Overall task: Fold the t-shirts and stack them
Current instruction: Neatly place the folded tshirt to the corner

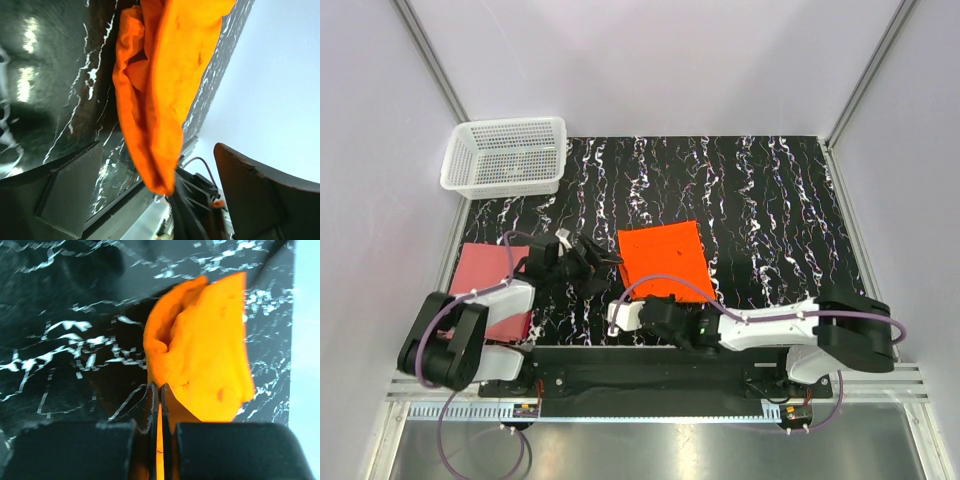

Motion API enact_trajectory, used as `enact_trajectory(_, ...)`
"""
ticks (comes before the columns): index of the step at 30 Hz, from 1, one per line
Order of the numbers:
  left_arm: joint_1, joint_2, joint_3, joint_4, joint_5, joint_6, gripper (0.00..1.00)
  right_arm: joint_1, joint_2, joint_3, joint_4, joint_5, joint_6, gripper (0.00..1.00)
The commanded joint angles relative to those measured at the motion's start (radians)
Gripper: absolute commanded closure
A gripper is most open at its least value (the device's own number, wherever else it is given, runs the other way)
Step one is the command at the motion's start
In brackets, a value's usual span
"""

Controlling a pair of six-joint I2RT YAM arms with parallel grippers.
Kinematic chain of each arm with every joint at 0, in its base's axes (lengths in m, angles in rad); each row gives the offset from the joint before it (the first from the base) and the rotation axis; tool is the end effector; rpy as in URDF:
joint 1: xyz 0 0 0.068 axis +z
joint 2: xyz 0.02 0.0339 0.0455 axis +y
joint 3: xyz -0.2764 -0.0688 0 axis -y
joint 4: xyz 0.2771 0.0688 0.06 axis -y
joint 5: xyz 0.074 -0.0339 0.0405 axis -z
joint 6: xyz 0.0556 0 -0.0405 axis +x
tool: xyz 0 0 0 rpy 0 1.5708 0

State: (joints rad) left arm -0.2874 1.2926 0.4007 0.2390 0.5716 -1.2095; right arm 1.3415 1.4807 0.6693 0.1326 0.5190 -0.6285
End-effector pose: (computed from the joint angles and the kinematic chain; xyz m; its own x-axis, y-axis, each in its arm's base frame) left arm 0.2415 -0.1027 0.1279 -0.8144 -0.5797 0.0266 -0.3150 0.4031 -0.8592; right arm 0.1006 0.3098 0.1523 0.3301 -0.8317 -0.4465 -0.6969 0.1043 -0.7095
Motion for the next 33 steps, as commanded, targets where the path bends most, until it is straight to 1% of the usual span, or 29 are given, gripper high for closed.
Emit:
enact_trajectory(1,-0.032,0.079,-0.014,0.238,0.050,-0.096,0.01,-0.019,-0.068,-0.007,-0.004,-0.068,-0.010,1.00)
enact_trajectory(4,-0.070,0.131,-0.016,0.292,0.037,-0.146,0.01,-0.031,-0.082,-0.008,-0.004,-0.076,-0.011,1.00)
enact_trajectory(6,-0.094,0.155,-0.008,0.292,0.016,-0.166,0.01,-0.039,-0.095,-0.008,-0.004,-0.080,-0.011,1.00)
enact_trajectory(10,-0.116,0.211,0.018,0.301,-0.025,-0.183,0.01,-0.050,-0.117,-0.010,0.001,-0.086,-0.008,1.00)
enact_trajectory(17,-0.136,0.368,0.064,0.321,-0.024,-0.237,0.01,-0.067,-0.161,-0.030,0.025,-0.100,0.003,1.00)
enact_trajectory(19,-0.145,0.399,0.084,0.353,-0.035,-0.246,0.01,-0.067,-0.158,-0.031,0.027,-0.105,0.004,1.00)
enact_trajectory(22,-0.150,0.447,0.107,0.411,-0.048,-0.248,0.13,-0.067,-0.152,-0.039,0.030,-0.105,0.012,1.00)
enact_trajectory(23,-0.148,0.461,0.110,0.427,-0.050,-0.245,0.29,-0.067,-0.154,-0.042,0.030,-0.102,0.024,1.00)
enact_trajectory(25,-0.150,0.462,0.104,0.471,-0.064,-0.231,0.50,-0.067,-0.164,-0.048,0.016,-0.096,0.041,1.00)
enact_trajectory(26,-0.148,0.450,0.101,0.473,-0.073,-0.220,0.66,-0.067,-0.181,-0.050,0.007,-0.093,0.070,1.00)
enact_trajectory(27,-0.150,0.439,0.099,0.467,-0.082,-0.190,0.74,-0.067,-0.194,-0.053,-0.005,-0.090,0.084,0.97)
enact_trajectory(29,-0.151,0.381,0.089,0.410,-0.119,-0.147,0.84,-0.065,-0.239,-0.062,-0.045,-0.064,0.146,0.72)
enact_trajectory(30,-0.156,0.351,0.079,0.343,-0.162,-0.095,0.93,-0.067,-0.261,-0.069,-0.051,-0.048,0.168,0.60)
enact_trajectory(31,-0.160,0.282,0.075,0.304,-0.188,-0.066,1.00,-0.065,-0.284,-0.079,-0.066,-0.028,0.191,0.41)
enact_trajectory(32,-0.173,0.243,0.070,0.265,-0.222,-0.036,1.00,-0.065,-0.334,-0.077,-0.085,0.019,0.252,0.34)
enact_trajectory(33,-0.180,0.200,0.064,0.181,-0.292,0.016,1.00,-0.065,-0.359,-0.074,-0.106,0.039,0.285,0.28)
